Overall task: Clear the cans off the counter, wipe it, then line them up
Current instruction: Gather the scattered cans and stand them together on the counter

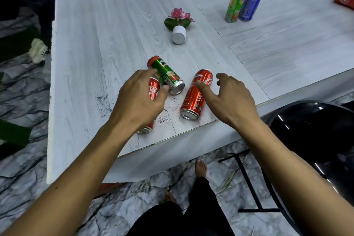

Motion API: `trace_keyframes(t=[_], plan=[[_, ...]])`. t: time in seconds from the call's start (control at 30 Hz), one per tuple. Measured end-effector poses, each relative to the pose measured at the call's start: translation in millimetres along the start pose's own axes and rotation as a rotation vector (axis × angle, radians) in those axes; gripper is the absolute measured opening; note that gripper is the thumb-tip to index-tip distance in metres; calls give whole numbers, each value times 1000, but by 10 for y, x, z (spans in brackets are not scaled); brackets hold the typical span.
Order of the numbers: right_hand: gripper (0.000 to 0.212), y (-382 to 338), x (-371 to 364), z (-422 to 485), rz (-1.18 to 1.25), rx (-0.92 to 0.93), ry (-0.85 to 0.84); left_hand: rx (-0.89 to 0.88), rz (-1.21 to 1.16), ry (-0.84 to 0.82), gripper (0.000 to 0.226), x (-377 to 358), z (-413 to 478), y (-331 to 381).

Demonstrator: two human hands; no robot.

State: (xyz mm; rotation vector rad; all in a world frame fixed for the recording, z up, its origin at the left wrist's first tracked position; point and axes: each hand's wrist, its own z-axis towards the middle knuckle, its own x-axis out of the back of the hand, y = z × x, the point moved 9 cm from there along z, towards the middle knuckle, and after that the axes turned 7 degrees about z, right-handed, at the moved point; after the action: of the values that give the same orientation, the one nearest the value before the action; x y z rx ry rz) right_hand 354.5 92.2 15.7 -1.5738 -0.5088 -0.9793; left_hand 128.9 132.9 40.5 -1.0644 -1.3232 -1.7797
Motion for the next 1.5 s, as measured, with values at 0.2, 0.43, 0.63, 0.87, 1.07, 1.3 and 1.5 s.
trace_keyframes(t=[0.2,0.43,0.63,0.87,1.07,1.3,1.5], plan=[[83,79,-45,89,33,-179,-60,183,35,-40,67,66,27,-346],[62,125,-232,141,95,-275,-147,249,134,-159,73,-111,40,-476],[66,80,-308,197,108,-269,-149,282,176,-224,75,-233,43,-568],[67,106,-448,170,132,-331,-186,313,177,-243,77,-331,10,-640],[58,150,-441,201,246,-385,-196,316,147,-239,75,-359,30,-589],[41,137,-460,203,300,-373,-219,347,94,-218,66,-301,-6,-674],[32,119,-354,128,300,-292,-170,333,-27,-142,59,-153,-62,-640]])
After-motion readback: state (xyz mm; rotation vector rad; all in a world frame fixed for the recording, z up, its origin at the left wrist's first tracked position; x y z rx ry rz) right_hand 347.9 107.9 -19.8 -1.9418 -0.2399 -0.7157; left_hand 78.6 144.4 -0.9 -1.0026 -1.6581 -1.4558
